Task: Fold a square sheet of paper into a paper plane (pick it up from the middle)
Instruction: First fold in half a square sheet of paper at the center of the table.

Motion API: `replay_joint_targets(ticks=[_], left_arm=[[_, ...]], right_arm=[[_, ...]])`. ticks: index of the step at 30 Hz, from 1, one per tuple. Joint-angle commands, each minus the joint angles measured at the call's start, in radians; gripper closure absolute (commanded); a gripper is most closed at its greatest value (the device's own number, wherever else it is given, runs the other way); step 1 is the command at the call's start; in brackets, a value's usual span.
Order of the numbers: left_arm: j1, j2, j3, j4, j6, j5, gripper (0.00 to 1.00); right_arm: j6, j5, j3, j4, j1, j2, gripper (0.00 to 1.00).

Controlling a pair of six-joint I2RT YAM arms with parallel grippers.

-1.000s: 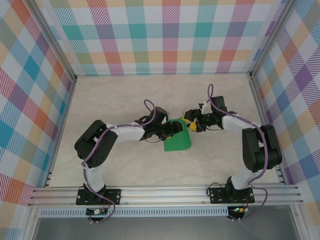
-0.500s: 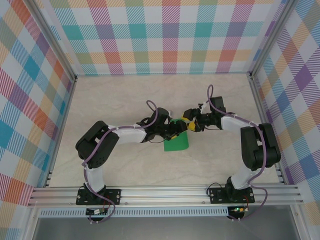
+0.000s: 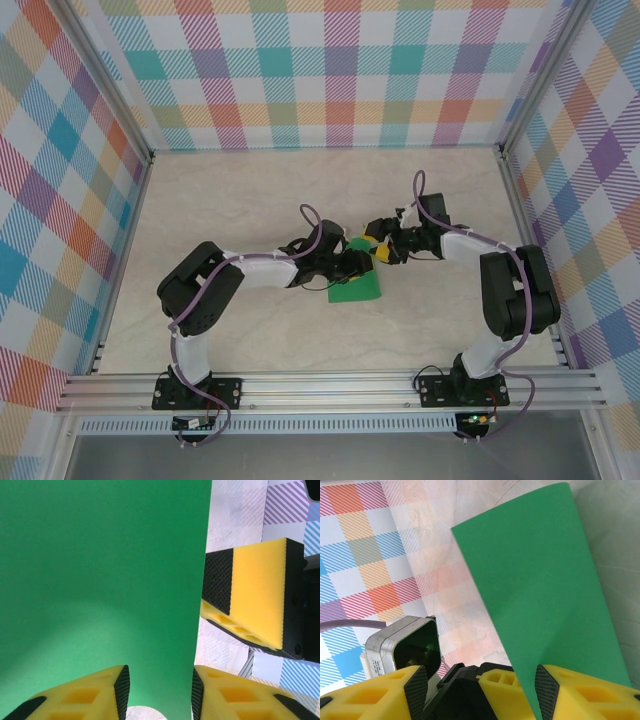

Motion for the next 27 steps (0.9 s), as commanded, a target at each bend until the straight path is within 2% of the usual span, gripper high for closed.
replay_joint_targets(ticks=[1,8,12,20,24,27], left_arm=[[-0.01,0.005,0.031,-0.021,0.025,-0.013,0.67],[-0.008,-0.017,0.035,-0.083,0.057,-0.051,0.83],[0.001,-0.033,0.025,-0.101,0.059,-0.068,1.0],[0.079,-0.103,-0.042,-0.118,0.086,0.002,1.0],[0.118,-0.123,-0.073,-0.148,0.1,0.03,1.0],[0.136,-0.126,-0.091,-0.161,0.104,0.041,1.0]], right_arm=[[0.001,-0.008,-0.011,0.007,0.007,0.011,0.39],[-0.033,0.001,0.008,-0.037,0.007,0.015,0.39],[-0.08,0.038,0.038,-0.112,0.007,-0.005,0.39],[-0.224,0.164,0.083,-0.296,0.006,-0.08,0.34],[-0.28,0.172,0.084,-0.328,0.006,-0.084,0.33],[-0.32,0.153,0.09,-0.346,0.006,-0.072,0.37]])
